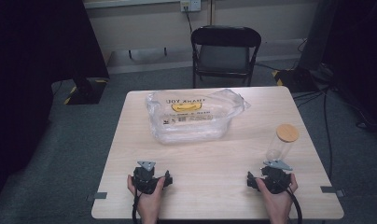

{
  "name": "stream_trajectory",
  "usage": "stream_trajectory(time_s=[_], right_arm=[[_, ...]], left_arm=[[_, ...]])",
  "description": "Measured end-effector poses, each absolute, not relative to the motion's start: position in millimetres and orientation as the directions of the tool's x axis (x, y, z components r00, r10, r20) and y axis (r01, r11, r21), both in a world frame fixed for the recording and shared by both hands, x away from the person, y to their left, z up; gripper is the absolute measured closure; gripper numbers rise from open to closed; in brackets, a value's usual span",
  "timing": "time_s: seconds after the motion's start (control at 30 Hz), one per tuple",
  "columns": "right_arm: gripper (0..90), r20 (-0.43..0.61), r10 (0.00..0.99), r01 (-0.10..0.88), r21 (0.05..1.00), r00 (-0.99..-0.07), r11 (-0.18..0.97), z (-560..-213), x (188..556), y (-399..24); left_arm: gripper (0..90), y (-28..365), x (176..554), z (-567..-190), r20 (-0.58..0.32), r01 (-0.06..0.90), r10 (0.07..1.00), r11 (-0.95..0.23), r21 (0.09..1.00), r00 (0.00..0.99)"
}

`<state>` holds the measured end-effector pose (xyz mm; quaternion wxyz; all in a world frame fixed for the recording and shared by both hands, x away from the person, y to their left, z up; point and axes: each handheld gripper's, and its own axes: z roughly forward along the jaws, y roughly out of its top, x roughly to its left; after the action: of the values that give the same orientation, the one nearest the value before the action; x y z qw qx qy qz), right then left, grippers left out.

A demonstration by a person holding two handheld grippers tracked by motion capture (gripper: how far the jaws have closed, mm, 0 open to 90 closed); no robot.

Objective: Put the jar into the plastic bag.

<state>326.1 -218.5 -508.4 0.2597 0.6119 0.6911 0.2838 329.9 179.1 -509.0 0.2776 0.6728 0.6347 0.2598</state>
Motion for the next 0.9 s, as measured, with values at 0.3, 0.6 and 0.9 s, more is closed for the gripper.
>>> stream_trajectory(time_s=[0.3, 0.6, 0.9], right_arm=[[0.0, -0.012, 0.993, 0.699, 0.71, -0.116, 0.09, -508.3, 326.2, -218.5], [0.0, -0.012, 0.992, 0.698, 0.709, -0.123, 0.095, -508.2, 326.7, -218.9], [3.7, 0.014, 0.99, 0.689, 0.72, -0.137, 0.086, -506.3, 322.2, -220.5]], left_arm=[[0.0, 179.2, 330.0, -509.0, -0.003, 0.71, 0.998, -0.04, 0.703, 0.059], [0.0, 179.1, 330.0, -508.9, -0.003, 0.71, 0.998, -0.04, 0.703, 0.059], [0.0, 179.2, 330.0, -508.9, -0.003, 0.71, 0.998, -0.04, 0.703, 0.059]])
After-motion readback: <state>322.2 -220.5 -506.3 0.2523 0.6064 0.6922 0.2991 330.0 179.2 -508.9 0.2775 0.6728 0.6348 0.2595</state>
